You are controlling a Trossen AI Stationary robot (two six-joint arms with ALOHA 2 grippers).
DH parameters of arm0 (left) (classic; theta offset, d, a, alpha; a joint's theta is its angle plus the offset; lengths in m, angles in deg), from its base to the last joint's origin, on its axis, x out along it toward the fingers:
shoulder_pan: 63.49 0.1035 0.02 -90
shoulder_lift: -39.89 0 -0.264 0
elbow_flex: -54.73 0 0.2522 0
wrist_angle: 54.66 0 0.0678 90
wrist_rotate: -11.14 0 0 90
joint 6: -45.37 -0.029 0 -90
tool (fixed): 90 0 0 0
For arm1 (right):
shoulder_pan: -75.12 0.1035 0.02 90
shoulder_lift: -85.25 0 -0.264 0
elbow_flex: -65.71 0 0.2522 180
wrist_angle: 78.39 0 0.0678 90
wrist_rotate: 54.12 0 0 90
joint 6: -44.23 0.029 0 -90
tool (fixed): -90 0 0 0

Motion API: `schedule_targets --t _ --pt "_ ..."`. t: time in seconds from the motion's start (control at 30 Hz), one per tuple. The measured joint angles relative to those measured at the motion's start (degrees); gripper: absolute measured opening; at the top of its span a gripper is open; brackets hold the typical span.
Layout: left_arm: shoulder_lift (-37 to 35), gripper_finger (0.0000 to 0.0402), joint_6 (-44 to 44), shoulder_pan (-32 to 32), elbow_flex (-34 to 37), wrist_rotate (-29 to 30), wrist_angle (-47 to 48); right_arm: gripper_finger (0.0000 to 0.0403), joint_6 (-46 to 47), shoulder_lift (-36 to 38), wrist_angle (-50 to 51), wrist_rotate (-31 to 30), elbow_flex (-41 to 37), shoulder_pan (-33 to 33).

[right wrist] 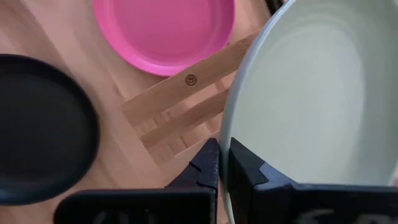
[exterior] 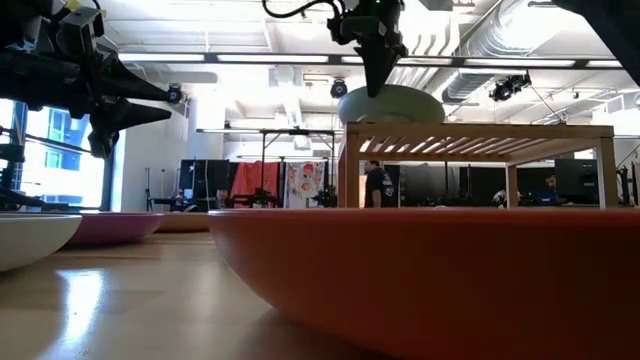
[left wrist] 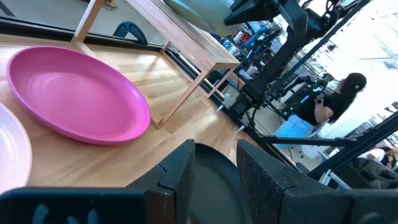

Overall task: Place and stack plates onto a shelf
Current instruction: Put the middle right green plate on the shelf

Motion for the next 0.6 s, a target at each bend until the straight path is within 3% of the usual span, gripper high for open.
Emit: schedule_targets --t 0.27,0.6 --pt "0.00 0.0108 -1.00 0.00 0.00 0.00 0.00 0.0000 -0.26 -1.41 0.00 6.56 0.02 -2.17" --pt "0.00 0.0108 -1.00 0.00 0.00 0.00 0.00 0.0000 -0.26 -1.81 0.00 9.42 0.02 -3.22"
